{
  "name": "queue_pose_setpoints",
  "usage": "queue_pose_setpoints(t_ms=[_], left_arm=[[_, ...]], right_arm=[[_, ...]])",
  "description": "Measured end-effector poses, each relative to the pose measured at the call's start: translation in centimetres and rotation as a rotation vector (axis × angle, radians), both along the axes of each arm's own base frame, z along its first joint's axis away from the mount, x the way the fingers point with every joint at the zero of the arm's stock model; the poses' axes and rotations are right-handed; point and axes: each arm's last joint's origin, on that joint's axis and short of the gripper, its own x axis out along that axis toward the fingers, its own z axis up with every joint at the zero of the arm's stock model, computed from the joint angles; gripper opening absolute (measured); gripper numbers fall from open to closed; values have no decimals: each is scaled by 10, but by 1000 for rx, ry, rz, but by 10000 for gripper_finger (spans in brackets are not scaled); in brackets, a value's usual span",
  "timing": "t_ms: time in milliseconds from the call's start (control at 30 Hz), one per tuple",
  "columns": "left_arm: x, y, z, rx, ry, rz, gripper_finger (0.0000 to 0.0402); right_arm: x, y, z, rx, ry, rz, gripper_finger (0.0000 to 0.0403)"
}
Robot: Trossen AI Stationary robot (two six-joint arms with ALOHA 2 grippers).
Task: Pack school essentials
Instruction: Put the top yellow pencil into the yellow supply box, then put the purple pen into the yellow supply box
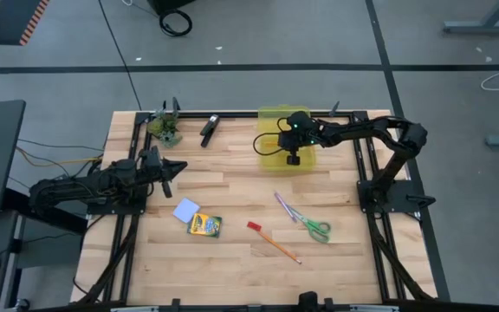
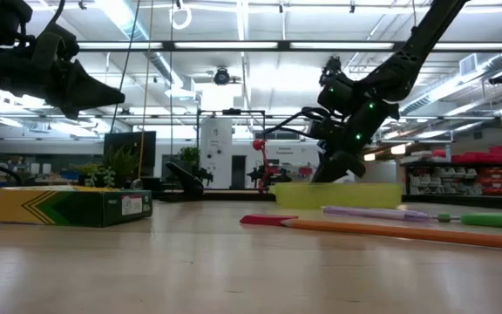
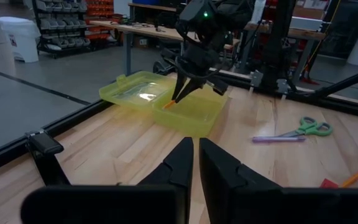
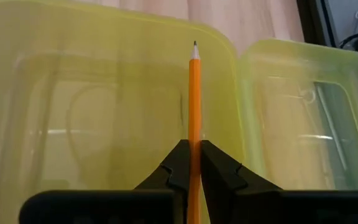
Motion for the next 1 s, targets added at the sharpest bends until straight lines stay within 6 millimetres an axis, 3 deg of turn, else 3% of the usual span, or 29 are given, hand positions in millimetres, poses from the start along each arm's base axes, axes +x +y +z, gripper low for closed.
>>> queue_pose_setpoints(t_ms=[233, 633, 1000], left_arm=[[0, 0, 0, 0, 0, 0, 25], [0, 0, 0, 0, -1, 0, 35], [0, 0, 0, 0, -1, 0, 27]], right_arm=[[-1, -1, 0, -7, 4, 1, 40], [-1, -2, 0, 5, 1, -69, 97], [6, 1, 8, 55, 0, -124, 101]])
